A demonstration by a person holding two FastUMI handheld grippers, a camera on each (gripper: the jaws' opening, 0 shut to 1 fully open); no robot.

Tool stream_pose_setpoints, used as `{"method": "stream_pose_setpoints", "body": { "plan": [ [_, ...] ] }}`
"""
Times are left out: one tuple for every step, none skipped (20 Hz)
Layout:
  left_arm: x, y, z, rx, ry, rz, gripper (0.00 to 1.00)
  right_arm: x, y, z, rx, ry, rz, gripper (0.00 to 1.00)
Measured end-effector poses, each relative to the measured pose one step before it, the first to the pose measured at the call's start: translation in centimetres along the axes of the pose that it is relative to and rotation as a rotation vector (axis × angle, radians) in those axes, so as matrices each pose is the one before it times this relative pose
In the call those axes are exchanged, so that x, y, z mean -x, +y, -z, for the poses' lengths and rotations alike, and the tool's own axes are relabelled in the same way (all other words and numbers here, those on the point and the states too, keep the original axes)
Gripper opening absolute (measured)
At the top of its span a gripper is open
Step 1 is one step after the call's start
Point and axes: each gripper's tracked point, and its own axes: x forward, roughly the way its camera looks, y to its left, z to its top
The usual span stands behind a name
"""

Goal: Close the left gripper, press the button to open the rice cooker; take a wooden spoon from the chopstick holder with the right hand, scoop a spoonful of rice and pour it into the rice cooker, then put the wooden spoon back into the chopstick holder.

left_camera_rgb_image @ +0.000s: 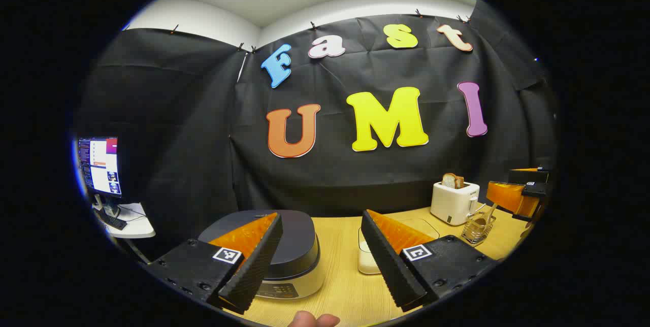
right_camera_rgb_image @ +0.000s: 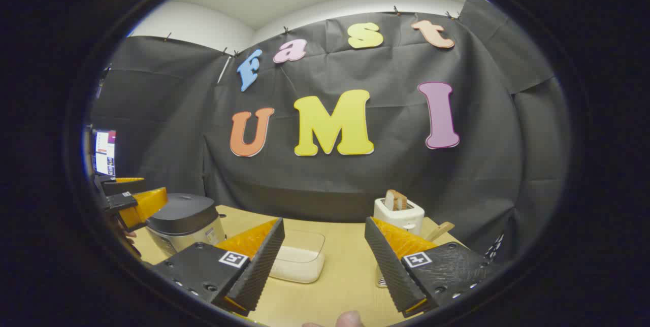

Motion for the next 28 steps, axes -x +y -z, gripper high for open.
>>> {"method": "stream_pose_setpoints", "body": {
  "plan": [
    [-0.139, -0.103, -0.130, 0.00322, -0.00234, 0.00634, 0.99, -0.014, -0.181, -0.178, -0.00537, -0.00119, 0.00205, 0.95],
    [-0.160, -0.286, -0.010, 0.00351, 0.00494, 0.00740, 0.99, 0.050, -0.187, -0.012, -0.00516, -0.00129, 0.00294, 0.95],
    [-0.198, -0.159, 0.203, 0.00490, 0.00520, 0.00746, 0.99, -0.047, -0.215, -0.158, -0.00423, -0.00289, 0.00293, 0.95],
    [-0.173, -0.097, 0.142, 0.00191, 0.00396, 0.00439, 0.99, -0.040, -0.150, 0.056, -0.00406, 0.00108, 0.00174, 0.95],
    [-0.100, 0.107, 0.158, 0.00176, 0.00520, -0.00186, 0.99, -0.134, 0.187, -0.006, -0.00624, 0.00288, -0.00671, 0.95],
    [-0.071, 0.091, 0.202, 0.00081, 0.00066, 0.00091, 0.99, -0.044, 0.064, 0.217, -0.00178, 0.00249, -0.00420, 0.95],
    [-0.095, 0.087, 0.085, 0.00191, 0.00300, -0.00296, 0.99, -0.146, 0.069, 0.251, 0.00224, 0.00837, -0.00192, 0.94],
    [0.074, 0.229, 0.117, 0.00414, 0.00294, -0.00559, 0.99, -0.166, 0.011, 0.346, 0.00292, 0.00768, -0.00322, 0.94],
    [0.064, 0.340, 0.018, 0.00559, 0.00076, -0.00630, 0.99, -0.041, 0.132, 0.209, -0.00151, 0.00516, -0.00374, 0.94],
    [-0.093, 0.306, 0.036, 0.00225, 0.00217, -0.00387, 0.99, 0.013, 0.125, 0.332, -0.00250, 0.00651, -0.00561, 0.94],
    [0.093, 0.348, 0.008, -0.00086, 0.00035, -0.00550, 0.99, -0.068, 0.133, 0.093, -0.00057, 0.00364, -0.00440, 0.95],
    [0.031, 0.408, -0.081, -0.00279, 0.00274, -0.00355, 0.99, -0.043, 0.079, 0.113, 0.00055, 0.00168, -0.00384, 0.95],
    [0.037, 0.416, -0.061, -0.00366, 0.00340, 0.00265, 0.99, -0.048, 0.004, 0.053, 0.00141, 0.00016, -0.00245, 0.95],
    [0.076, 0.602, -0.205, 0.00050, -0.00041, -0.00751, 0.99, -0.031, -0.009, 0.002, 0.00095, -0.00001, -0.00188, 0.94],
    [0.031, 0.925, -0.344, -0.00263, 0.00087, -0.00780, 0.99, 0.047, -0.010, 0.105, 0.00084, 0.00093, -0.00184, 0.95],
    [0.039, 0.789, -0.227, -0.00895, 0.00135, -0.01165, 0.99, 0.031, -0.094, 0.013, -0.00078, 0.00136, -0.00129, 0.95],
    [-0.115, 1.162, -0.141, -0.01376, -0.00125, -0.02168, 0.99, 0.023, -0.037, 0.010, -0.00036, -0.00135, -0.00063, 0.95],
    [-0.064, 0.758, -0.287, -0.01210, 0.00435, -0.00508, 0.99, -0.033, -0.110, -0.057, 0.00037, -0.00143, 0.00071, 0.95],
    [-0.138, 0.581, -0.007, -0.01047, 0.01209, 0.00834, 0.99, -0.020, -0.076, 0.109, 0.00265, 0.00190, 0.00010, 0.95],
    [-0.297, 0.731, 0.120, -0.01709, 0.01526, 0.00185, 0.99, -0.081, -0.105, 0.094, 0.00411, 0.00301, 0.00013, 0.95],
    [-0.246, 1.009, 0.092, -0.02405, 0.01773, -0.00970, 0.99, -0.074, -0.179, 0.259, 0.00319, 0.00609, 0.00170, 0.95],
    [-0.211, 0.980, -0.100, -0.02613, 0.01350, -0.01364, 0.99, -0.121, -0.063, 0.165, -0.00140, 0.00459, 0.00011, 0.95],
    [-0.204, 0.707, -0.195, -0.01473, 0.00602, -0.00258, 0.99, 0.055, 0.003, 0.235, -0.00468, 0.00337, -0.00093, 0.95],
    [-0.424, 0.268, 0.219, 0.00567, 0.02075, 0.01011, 0.99, -0.045, 0.052, 0.299, -0.00429, 0.00702, -0.00449, 0.95],
    [-0.319, 0.044, 0.587, 0.01971, 0.03713, 0.02153, 0.98, -0.059, 0.140, 0.238, 0.00301, 0.01059, -0.00742, 0.95],
    [-0.468, 0.315, 0.612, 0.01696, 0.03971, 0.01122, 0.98, -0.259, 0.299, 0.597, 0.01433, 0.01916, -0.01842, 0.95],
    [-0.440, 0.617, 0.415, -0.00387, 0.03616, -0.00957, 0.95, -0.113, -0.013, 0.406, 0.01057, 0.01452, -0.00793, 0.95],
    [-0.282, 0.958, 0.309, -0.01720, 0.02835, -0.02115, 0.90, -0.048, -0.266, 0.222, 0.00354, 0.01034, -0.00242, 0.95]
  ]
}}
